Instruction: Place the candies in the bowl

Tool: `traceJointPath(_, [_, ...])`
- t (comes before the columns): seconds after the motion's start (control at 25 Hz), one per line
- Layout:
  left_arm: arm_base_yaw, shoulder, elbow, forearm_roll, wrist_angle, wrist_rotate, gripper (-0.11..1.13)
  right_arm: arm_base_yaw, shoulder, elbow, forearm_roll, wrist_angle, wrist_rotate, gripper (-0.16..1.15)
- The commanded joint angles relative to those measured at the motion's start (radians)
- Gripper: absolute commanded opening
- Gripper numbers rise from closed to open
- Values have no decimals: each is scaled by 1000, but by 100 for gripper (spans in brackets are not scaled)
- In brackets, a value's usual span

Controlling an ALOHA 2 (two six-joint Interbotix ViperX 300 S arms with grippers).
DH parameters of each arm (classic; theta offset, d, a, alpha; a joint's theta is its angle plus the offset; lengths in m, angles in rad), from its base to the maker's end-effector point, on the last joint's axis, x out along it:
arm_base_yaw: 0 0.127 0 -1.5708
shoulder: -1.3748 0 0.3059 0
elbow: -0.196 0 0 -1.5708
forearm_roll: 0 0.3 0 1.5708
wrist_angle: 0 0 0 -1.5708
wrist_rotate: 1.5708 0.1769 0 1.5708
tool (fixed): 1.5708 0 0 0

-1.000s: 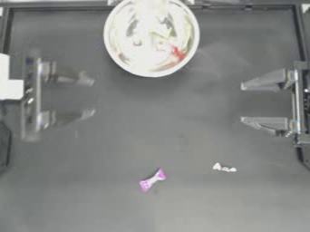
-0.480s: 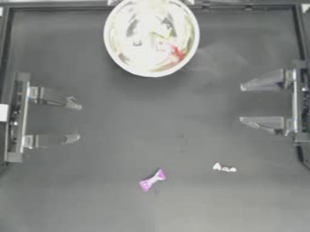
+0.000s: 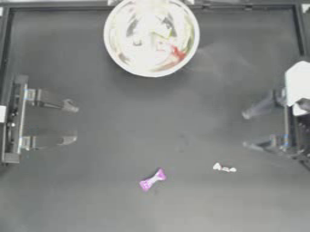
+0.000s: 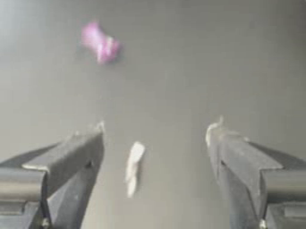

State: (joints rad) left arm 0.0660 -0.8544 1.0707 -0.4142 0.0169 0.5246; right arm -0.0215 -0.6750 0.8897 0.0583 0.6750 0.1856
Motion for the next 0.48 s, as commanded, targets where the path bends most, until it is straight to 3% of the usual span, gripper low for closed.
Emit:
traceJointPath(0.04, [0, -11, -8, -8, -8, 0, 92, 48, 106, -78, -28, 77, 41, 97])
traceJointPath(0.48, [17, -14, 2, -11, -8, 2, 92, 190, 344, -132, -216, 104, 284, 97])
